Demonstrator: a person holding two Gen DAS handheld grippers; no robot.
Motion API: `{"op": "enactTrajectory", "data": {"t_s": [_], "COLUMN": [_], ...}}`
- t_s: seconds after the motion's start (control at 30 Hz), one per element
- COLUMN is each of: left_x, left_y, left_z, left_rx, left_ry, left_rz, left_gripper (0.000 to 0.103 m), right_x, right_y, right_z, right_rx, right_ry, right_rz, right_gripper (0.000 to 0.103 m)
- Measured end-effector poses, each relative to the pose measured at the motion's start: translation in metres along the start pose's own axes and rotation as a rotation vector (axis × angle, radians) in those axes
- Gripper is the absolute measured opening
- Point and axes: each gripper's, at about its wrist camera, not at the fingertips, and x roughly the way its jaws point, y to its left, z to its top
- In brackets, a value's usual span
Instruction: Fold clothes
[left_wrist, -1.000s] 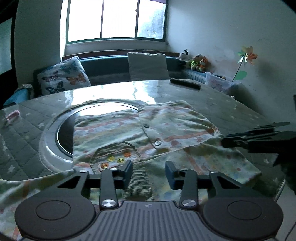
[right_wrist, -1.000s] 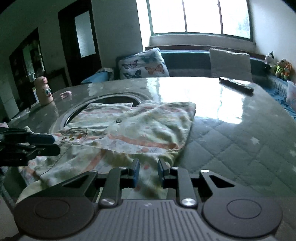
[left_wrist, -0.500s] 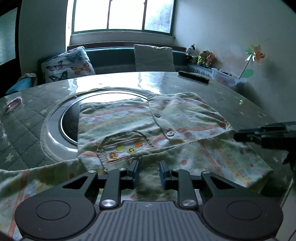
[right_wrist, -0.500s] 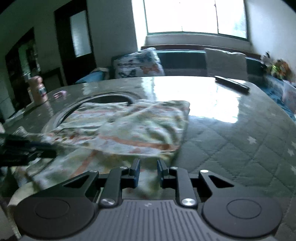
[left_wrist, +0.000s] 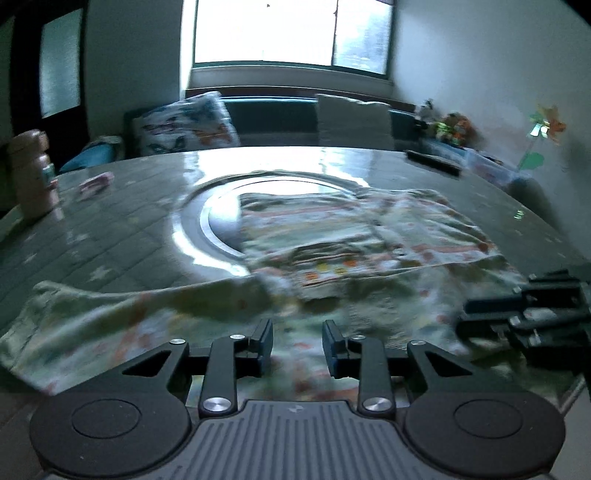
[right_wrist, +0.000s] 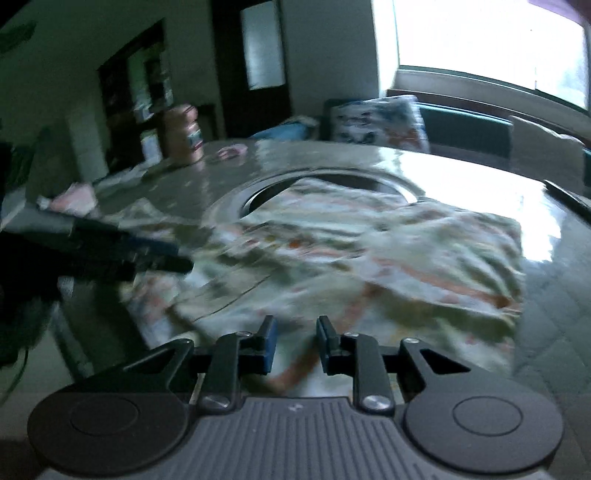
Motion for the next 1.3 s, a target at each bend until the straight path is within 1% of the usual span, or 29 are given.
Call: {"op": "enactTrajectory", "data": {"t_s": [0.07,0.13,0.23,0.33,0.47,0.6,0.8,0.87,1.0,1.07,1.1,1.13,1.17,1.2,1.23,1.3], "left_x": [-0.005,-0.009,-0.015,-0.022,-0.03,-0.032,-0.032,-0.029,-0.027,-0.027,-0.026,-0.026,-0.026,-0.026,-0.026,-0.028], "left_y": [0.012,0.022,0.043,0.061,0.086,0.11,0.145,0.157,0.17,0.171,0.171,0.171,0.171,0.171,0.171,0.168], "left_z": [-0.002,-0.004,-0.008,-0.011,-0.013,-0.016,-0.018,-0.019,-0.02,-0.02,-0.02,-0.02,-0.02,-0.02,-0.02,-0.018], "left_rx": [-0.024,-0.048,-0.099,-0.145,-0.193,-0.234,-0.334,-0.368,-0.412,-0.411,-0.409,-0.408,-0.41,-0.412,-0.414,-0.416], "left_ry": [-0.003,-0.006,-0.006,-0.007,-0.023,-0.032,-0.036,-0.023,-0.025,-0.032,-0.036,-0.04,-0.045,-0.05,-0.056,-0.07], "left_rz": [0.037,0.071,0.133,0.195,0.284,0.408,0.556,0.571,0.557,0.541,0.531,0.516,0.503,0.491,0.481,0.467], "left_gripper": [0.035,0.036,0.038,0.038,0.04,0.045,0.049,0.049,0.047,0.042,0.033,0.027,0.024,0.017,0.012,0.006], "right_x": [0.001,-0.001,0.002,0.011,0.012,0.012,0.012,0.011,0.008,0.007,0.006,0.006,0.005,0.005,0.004,0.002], "right_y": [0.013,0.018,0.022,0.027,0.029,0.029,0.026,0.026,0.025,0.025,0.024,0.024,0.023,0.023,0.022,0.021], "right_z": [-0.001,0.002,0.007,0.006,0.008,0.009,0.01,0.01,0.012,0.012,0.012,0.012,0.012,0.012,0.012,0.011], "right_rx": [-0.066,-0.083,-0.08,-0.097,-0.096,-0.086,-0.07,-0.068,-0.062,-0.055,-0.052,-0.046,-0.041,-0.036,-0.031,-0.021], "right_ry": [0.006,-0.001,-0.007,0.018,0.018,0.019,0.019,0.017,0.011,0.009,0.008,0.007,0.005,0.004,0.003,-0.002], "right_rz": [-0.004,0.007,0.025,0.046,0.061,0.067,0.062,0.06,0.055,0.054,0.053,0.052,0.05,0.049,0.048,0.042], "right_gripper": [0.025,0.025,0.025,0.025,0.025,0.025,0.026,0.027,0.029,0.03,0.03,0.03,0.03,0.03,0.03,0.03]}}
